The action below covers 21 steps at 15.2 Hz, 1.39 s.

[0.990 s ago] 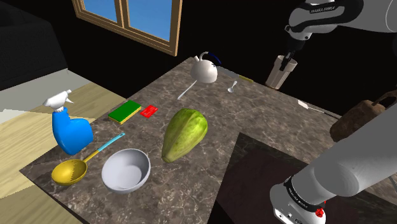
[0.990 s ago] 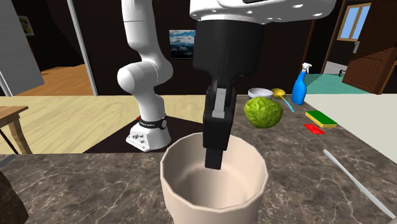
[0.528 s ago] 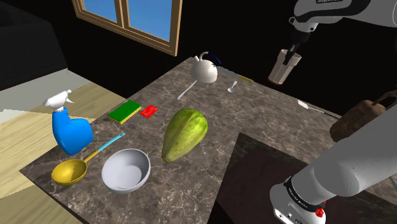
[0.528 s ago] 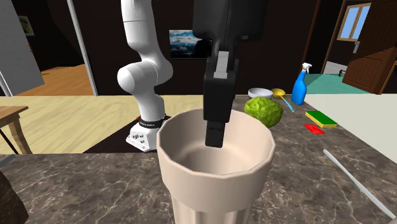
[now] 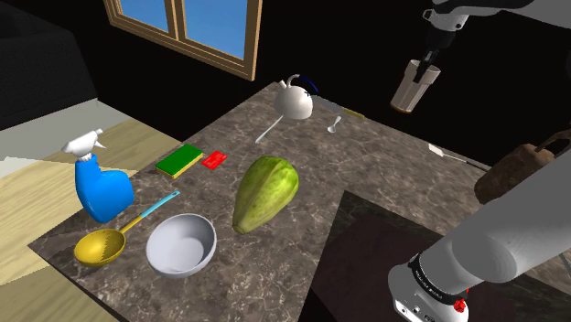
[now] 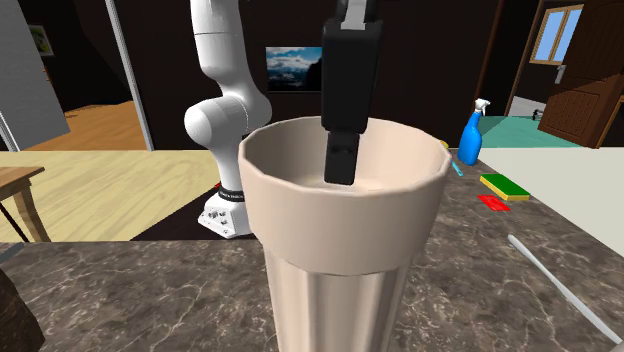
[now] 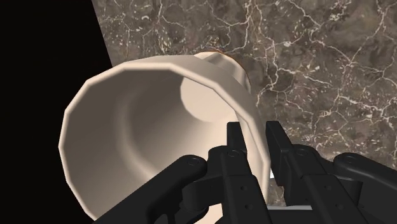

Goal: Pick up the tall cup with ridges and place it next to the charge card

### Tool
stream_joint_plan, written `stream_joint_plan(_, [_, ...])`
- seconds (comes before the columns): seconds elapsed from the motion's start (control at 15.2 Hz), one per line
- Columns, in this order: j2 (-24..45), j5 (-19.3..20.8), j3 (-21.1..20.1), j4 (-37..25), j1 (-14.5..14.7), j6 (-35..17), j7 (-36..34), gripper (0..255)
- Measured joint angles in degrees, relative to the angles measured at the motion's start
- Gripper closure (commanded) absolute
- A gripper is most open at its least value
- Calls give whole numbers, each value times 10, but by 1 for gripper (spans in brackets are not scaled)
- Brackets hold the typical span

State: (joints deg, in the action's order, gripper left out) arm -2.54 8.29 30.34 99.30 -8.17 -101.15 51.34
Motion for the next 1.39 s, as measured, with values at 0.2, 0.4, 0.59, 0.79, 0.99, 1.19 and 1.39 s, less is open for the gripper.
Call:
stream_joint_plan(0.2, [7,-4,1,-30,0,24,5,255])
stream_joint_plan(0.4, [10,-6,1,-57,-1,48,10,255])
stream_joint_plan(0.59, [6,-4,-9,-60,8,56,-8,255])
stream_joint_plan(0.79, [-18,9,-33,-39,28,63,-53,255])
stream_joint_plan(0.99, [-30,15,-58,-23,48,64,-99,255])
stream_joint_plan(1.19, [-39,18,-83,-15,67,72,-141,255])
stream_joint_plan(1.39, [-40,17,-107,-16,85,80,-182,255])
